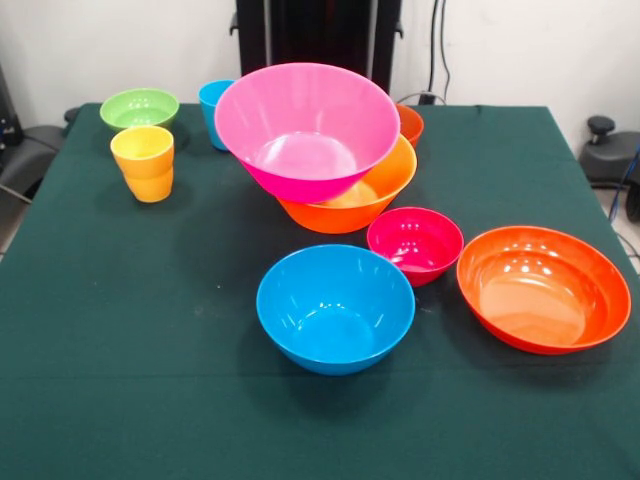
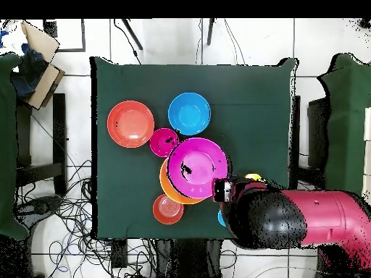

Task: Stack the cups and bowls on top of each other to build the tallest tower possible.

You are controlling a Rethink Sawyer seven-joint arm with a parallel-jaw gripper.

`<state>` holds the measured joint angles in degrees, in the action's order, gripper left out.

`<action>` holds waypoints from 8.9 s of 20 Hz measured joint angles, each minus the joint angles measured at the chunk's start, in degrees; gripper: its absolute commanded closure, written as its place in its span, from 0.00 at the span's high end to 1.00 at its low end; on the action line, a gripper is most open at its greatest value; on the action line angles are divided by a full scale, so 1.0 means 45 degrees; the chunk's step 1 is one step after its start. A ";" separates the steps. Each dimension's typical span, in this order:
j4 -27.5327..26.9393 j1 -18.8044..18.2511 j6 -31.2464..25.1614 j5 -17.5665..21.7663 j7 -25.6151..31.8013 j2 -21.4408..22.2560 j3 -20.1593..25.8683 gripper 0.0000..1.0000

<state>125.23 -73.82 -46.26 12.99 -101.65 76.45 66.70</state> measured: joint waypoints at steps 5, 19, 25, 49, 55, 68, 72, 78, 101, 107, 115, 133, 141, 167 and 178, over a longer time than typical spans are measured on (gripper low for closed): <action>-0.0004 0.0682 0.0690 0.0852 0.0000 -0.0600 -0.1167 0.00; 0.0006 0.2217 0.2543 0.2407 0.0000 -0.2181 -0.3827 0.00; 0.0004 0.2814 0.3324 0.2888 0.0000 -0.2909 -0.4918 0.00; -0.0123 0.1246 0.3670 0.3316 0.0000 -0.5085 -0.5538 0.00; -0.0149 0.1104 0.3670 0.3593 0.0000 -0.5493 -0.5516 0.00; -0.0101 -0.0637 0.3440 0.3421 0.0000 -0.4761 -0.4181 0.00; -0.0099 -0.0996 0.3265 0.3432 0.0000 -0.4445 -0.3907 0.00; -0.0162 -0.0921 0.3236 0.3773 0.0000 -0.4723 -0.3829 0.00; -0.0944 -0.0648 0.3239 0.5760 0.0000 -0.7600 -0.3836 0.00; -0.1089 -0.0648 0.3239 0.5760 0.0000 -0.7897 -0.3831 0.00; -0.1221 -0.0826 0.2686 0.5712 0.0003 -0.7745 -0.3544 0.00; -0.2112 -0.2351 -0.0253 0.5596 0.0986 -0.6736 -0.2135 0.00; -0.2485 -0.2327 -0.0256 0.5717 0.1033 -0.7286 -0.2121 0.00; -0.2544 -0.2047 -0.0058 0.6925 0.1033 -0.8484 -0.2143 1.00; -0.2821 -0.1516 0.0616 0.7743 0.1033 -0.9625 -0.2372 1.00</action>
<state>112.53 -80.64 -43.49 47.83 -97.00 33.14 56.03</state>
